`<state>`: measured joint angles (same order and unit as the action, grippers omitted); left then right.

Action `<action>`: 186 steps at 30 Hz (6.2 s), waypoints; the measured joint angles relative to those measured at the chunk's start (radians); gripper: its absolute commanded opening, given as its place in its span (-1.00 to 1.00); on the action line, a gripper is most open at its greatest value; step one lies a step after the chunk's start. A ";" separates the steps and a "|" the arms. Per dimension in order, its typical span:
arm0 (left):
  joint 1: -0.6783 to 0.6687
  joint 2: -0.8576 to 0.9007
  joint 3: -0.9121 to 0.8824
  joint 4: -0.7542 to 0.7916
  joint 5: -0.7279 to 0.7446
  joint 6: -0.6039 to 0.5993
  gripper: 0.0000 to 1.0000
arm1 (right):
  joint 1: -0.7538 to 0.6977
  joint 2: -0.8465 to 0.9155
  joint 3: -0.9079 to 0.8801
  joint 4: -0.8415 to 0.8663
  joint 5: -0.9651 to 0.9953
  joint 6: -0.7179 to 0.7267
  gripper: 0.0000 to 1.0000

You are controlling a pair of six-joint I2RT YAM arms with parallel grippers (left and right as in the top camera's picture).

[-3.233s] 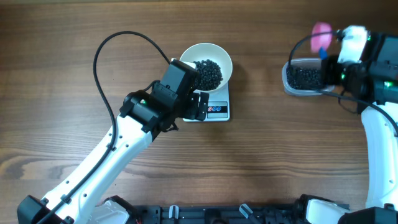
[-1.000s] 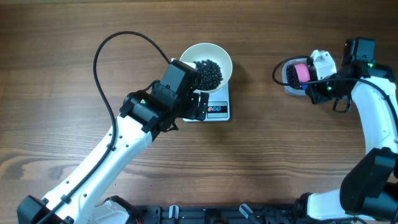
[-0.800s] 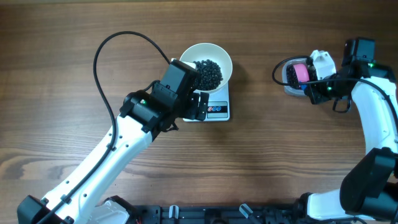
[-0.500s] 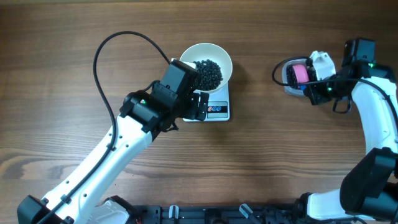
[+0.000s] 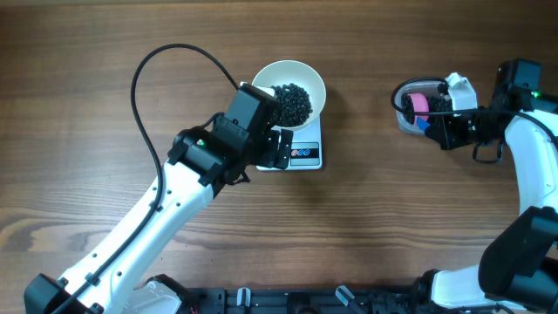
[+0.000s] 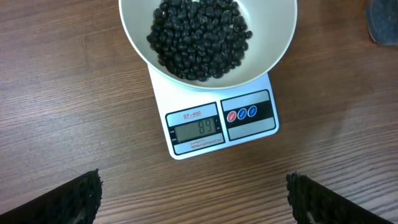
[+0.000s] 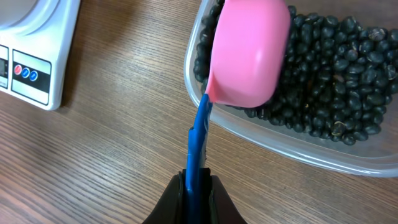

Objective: Scoop item into bowl and weigh 150g on scale
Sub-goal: 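Drag the scoop through the beans to fill it, right gripper, then lift the filled scoop out of the tub with the right gripper, then carry the scoop over the white bowl and tip the beans in, then move the empty scoop back to the bean tub with the right gripper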

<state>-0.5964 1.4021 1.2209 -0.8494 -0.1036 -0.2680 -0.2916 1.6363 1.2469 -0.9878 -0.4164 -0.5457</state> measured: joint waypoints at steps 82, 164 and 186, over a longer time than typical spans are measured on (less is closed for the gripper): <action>0.000 0.000 0.000 0.000 0.000 0.000 1.00 | -0.095 0.002 0.000 0.251 -0.818 0.674 -0.91; 0.000 0.000 0.000 0.000 0.000 0.000 1.00 | 0.573 -0.083 -0.001 0.578 0.059 -0.015 -0.91; 0.000 0.000 0.000 0.000 0.000 0.000 1.00 | 0.232 -0.161 -0.001 0.740 -0.101 0.612 -0.91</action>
<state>-0.5964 1.4021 1.2205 -0.8494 -0.1036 -0.2680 -0.0593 1.4750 1.2461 -0.2474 -0.5171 0.0658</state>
